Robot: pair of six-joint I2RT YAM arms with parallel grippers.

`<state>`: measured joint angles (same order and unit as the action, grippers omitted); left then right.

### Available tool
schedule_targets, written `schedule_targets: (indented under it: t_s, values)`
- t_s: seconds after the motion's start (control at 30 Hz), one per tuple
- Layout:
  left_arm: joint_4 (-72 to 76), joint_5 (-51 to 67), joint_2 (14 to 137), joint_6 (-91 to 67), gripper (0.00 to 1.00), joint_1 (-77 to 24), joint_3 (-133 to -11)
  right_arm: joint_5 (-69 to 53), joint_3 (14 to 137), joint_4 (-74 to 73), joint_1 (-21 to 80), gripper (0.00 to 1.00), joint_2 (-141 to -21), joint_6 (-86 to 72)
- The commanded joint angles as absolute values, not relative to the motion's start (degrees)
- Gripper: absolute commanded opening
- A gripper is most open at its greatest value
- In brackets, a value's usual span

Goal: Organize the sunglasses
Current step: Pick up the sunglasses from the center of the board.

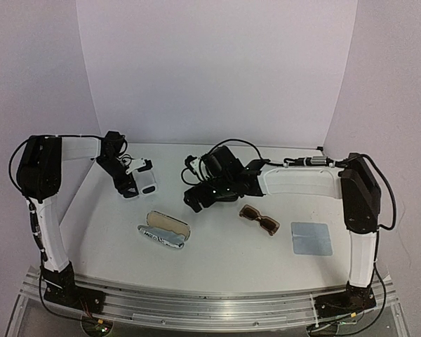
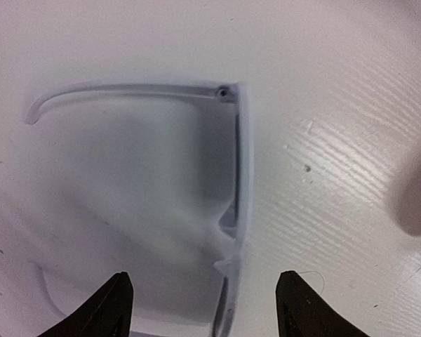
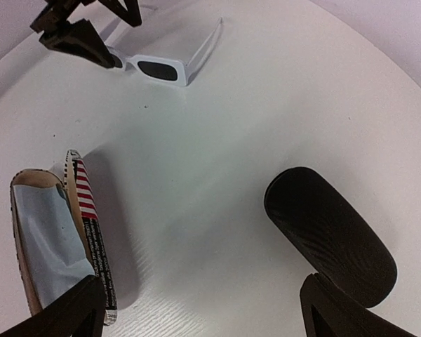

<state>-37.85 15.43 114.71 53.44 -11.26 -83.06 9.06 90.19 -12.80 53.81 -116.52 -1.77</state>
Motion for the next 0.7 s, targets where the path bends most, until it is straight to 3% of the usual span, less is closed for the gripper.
schedule_targets:
  t_s: [0.0, 0.67]
  values:
    - [-41.25, 12.03, 116.90, 58.52, 0.63, -10.19, -85.61, 10.28, 89.13, -9.96, 54.08, 0.98, -112.18, -3.48]
    - [-44.56, 13.72, 114.73, 58.90, 0.04, -10.04, -83.44, 10.55, 87.80, -8.80, 54.11, 0.98, -110.75, -3.36]
